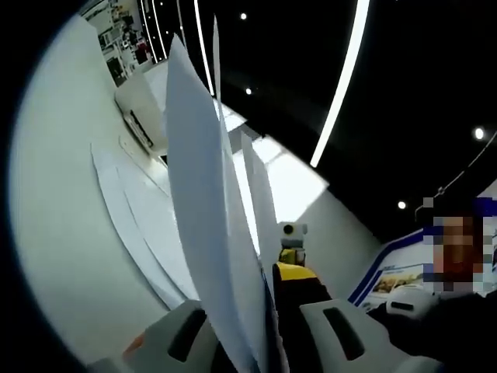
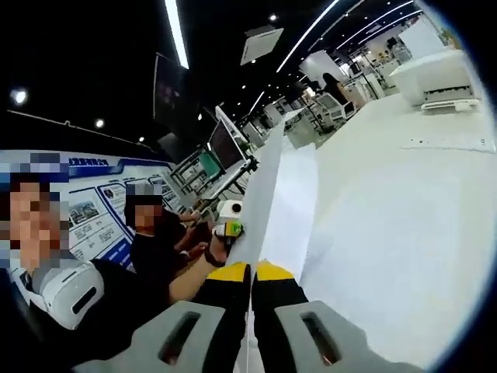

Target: Organize the stack of printing papers by aligning and flattening the scattered papers on the table

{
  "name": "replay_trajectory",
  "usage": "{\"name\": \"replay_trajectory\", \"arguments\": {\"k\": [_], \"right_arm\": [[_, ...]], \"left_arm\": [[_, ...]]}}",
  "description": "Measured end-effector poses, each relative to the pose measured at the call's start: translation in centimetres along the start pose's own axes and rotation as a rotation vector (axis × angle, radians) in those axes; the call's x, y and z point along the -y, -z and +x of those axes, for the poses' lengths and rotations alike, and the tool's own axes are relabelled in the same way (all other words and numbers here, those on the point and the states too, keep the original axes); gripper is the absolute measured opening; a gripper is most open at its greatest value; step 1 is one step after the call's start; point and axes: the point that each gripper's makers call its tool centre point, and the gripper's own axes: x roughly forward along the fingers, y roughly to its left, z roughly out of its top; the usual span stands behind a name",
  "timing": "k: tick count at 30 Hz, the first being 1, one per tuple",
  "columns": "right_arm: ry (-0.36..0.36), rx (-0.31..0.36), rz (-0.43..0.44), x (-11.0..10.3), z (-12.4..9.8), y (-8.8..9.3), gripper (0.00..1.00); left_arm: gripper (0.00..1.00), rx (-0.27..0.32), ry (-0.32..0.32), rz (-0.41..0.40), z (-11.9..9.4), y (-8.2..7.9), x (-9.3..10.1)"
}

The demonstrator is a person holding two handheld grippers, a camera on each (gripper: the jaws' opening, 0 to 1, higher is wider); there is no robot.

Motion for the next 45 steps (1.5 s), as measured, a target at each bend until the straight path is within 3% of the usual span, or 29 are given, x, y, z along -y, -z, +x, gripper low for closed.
{"name": "replay_trajectory", "arguments": {"k": [10,24,29,41,45], "right_arm": [[-0.076,0.109,0.186,-0.4,0.8,-0.5,0.00],[-0.075,0.205,0.286,0.4,2.2,-0.8,0.00],[-0.097,0.274,0.349,0.8,2.7,-1.5,0.00],[-0.054,0.431,0.362,2.3,3.3,-3.9,0.00],[-0.053,0.459,0.373,2.2,3.6,-3.8,0.00]], "left_arm": [[0.12,-0.001,0.000,0.002,-0.1,-0.1,-0.1],[0.12,0.000,-0.002,0.000,-0.2,-0.3,-0.4],[0.12,-0.001,-0.003,0.002,-0.2,-0.3,-0.3],[0.12,-0.002,-0.004,0.005,-0.1,0.0,-0.2],[0.12,-0.002,-0.005,0.002,-0.1,0.0,-0.1]]}}
